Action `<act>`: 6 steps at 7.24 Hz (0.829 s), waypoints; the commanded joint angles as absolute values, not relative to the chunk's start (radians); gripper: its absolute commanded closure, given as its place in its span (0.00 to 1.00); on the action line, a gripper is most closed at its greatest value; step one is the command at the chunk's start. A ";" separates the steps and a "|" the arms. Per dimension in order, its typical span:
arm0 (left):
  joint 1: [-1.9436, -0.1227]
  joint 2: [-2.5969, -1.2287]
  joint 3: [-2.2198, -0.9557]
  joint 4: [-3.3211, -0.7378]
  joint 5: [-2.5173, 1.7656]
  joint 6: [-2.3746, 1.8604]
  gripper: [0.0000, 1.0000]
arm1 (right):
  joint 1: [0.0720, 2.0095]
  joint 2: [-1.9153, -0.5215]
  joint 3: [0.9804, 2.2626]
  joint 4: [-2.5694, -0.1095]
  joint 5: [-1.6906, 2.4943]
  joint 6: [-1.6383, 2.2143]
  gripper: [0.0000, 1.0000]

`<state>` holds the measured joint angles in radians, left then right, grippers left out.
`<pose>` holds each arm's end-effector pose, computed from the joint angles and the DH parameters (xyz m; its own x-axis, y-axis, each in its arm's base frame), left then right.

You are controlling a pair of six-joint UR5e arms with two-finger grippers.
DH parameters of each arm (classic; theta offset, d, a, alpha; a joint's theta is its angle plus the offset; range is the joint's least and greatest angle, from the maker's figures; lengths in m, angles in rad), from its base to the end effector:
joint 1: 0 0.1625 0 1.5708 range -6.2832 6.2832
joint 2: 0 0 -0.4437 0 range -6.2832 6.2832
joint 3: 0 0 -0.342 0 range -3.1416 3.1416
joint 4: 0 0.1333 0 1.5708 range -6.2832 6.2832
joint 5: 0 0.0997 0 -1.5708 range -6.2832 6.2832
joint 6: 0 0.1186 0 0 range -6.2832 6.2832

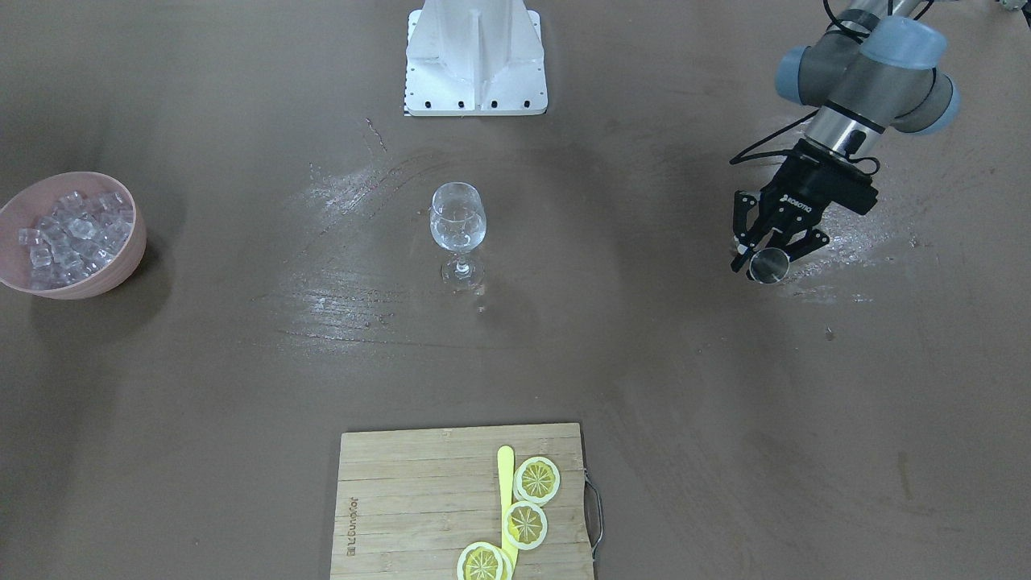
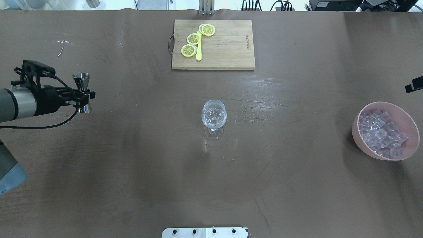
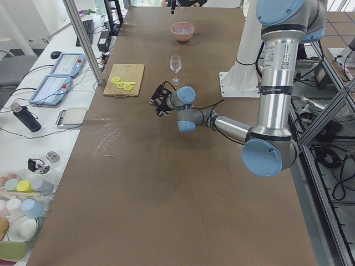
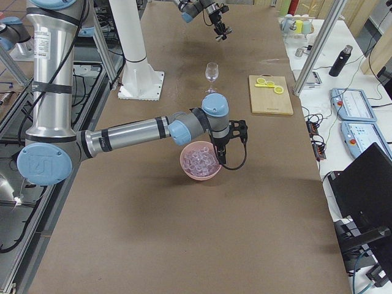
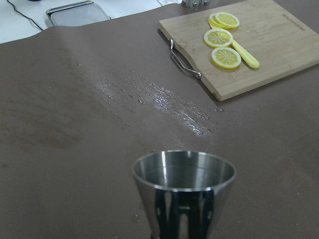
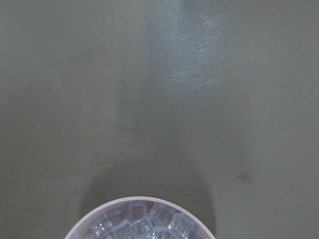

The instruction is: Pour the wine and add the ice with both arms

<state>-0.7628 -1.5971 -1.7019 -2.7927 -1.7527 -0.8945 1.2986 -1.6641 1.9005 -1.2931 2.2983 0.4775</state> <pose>0.2718 -0.4145 0.4768 0.4523 0.4193 -0.7872 0.3437 0.7325 0.5876 -0.0609 -0.4206 0.5523 0.6684 -0.0727 0.7403 -0.0823 0.9819 0.1706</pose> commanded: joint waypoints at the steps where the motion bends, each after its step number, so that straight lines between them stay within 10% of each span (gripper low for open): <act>1: -0.762 -1.586 -1.631 -3.047 -1.644 -0.966 1.00 | 1.296 -1.666 1.904 -1.293 2.296 0.477 0.00; 6: -0.752 -1.608 -1.556 -3.068 -1.283 -0.806 1.00 | 1.296 -1.669 1.904 -1.293 2.295 0.476 0.00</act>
